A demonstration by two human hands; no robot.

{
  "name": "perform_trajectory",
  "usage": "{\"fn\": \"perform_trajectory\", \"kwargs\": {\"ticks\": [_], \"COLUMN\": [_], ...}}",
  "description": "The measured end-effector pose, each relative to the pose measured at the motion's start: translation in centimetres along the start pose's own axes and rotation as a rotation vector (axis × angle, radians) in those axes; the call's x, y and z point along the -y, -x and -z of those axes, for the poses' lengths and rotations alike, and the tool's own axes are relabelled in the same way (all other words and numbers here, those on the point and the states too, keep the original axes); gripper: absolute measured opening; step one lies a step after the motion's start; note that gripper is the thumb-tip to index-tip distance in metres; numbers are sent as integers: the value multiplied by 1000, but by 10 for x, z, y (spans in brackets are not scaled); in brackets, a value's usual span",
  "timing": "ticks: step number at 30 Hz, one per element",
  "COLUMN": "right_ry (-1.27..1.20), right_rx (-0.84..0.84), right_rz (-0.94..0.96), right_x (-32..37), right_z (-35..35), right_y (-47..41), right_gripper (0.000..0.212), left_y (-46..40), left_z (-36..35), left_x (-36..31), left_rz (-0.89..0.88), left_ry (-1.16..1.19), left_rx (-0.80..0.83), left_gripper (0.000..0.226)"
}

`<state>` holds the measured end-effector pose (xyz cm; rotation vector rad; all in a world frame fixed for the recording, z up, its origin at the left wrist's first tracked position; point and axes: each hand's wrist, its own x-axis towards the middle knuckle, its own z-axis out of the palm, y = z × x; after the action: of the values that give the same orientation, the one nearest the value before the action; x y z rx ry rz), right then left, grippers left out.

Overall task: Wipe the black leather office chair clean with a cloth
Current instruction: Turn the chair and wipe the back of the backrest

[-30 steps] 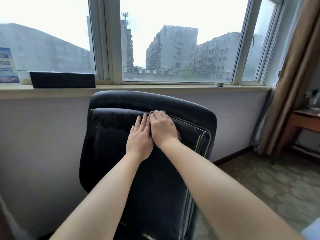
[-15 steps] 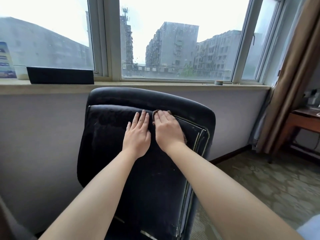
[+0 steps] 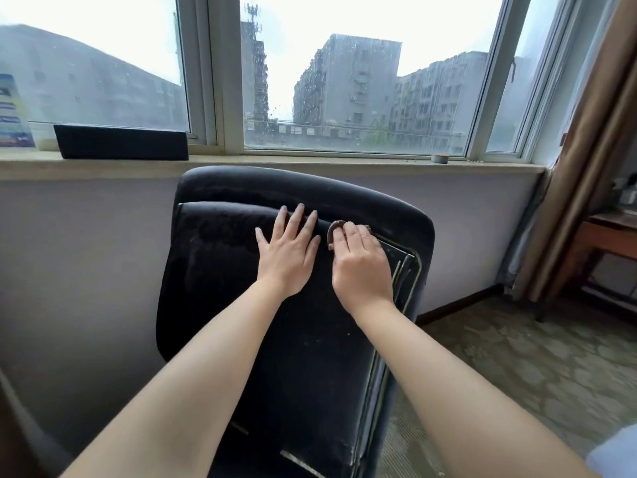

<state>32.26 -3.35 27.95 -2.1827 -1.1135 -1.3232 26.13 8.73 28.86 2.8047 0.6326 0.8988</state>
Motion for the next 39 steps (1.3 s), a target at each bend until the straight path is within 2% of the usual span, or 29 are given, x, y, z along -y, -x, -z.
{"fn": "perform_trajectory", "kwargs": {"ticks": [6,9,15,21,29,34,39], "right_ry": [23,33,39,56,29,30,57], "right_rx": [21,-15,-71,-70,-107,-85,-63], "right_rz": [1,19,-36,-103,-65,-162,-80], "right_x": [10,-3,-12,-1,-13,5,4], "right_z": [-10,-5,1,-7,11,1,-5], "right_y": [-13,-1,11,3,18,6,2], "right_gripper": [40,38,40,43,39,38,43], "left_y": [-2,-2,3,-3,-9,-16,-14], "left_z": [-2,-3,0,12,12,8,4], "left_x": [12,10,0,9,-6,-12,-6], "left_rz": [-8,-4,23,10,-63,-89,-77], "left_ry": [-16,-19,56,22,6,8,-2], "left_rx": [110,114,115,207,50,128,174], "left_gripper": [56,56,59,56,54,53,53]}}
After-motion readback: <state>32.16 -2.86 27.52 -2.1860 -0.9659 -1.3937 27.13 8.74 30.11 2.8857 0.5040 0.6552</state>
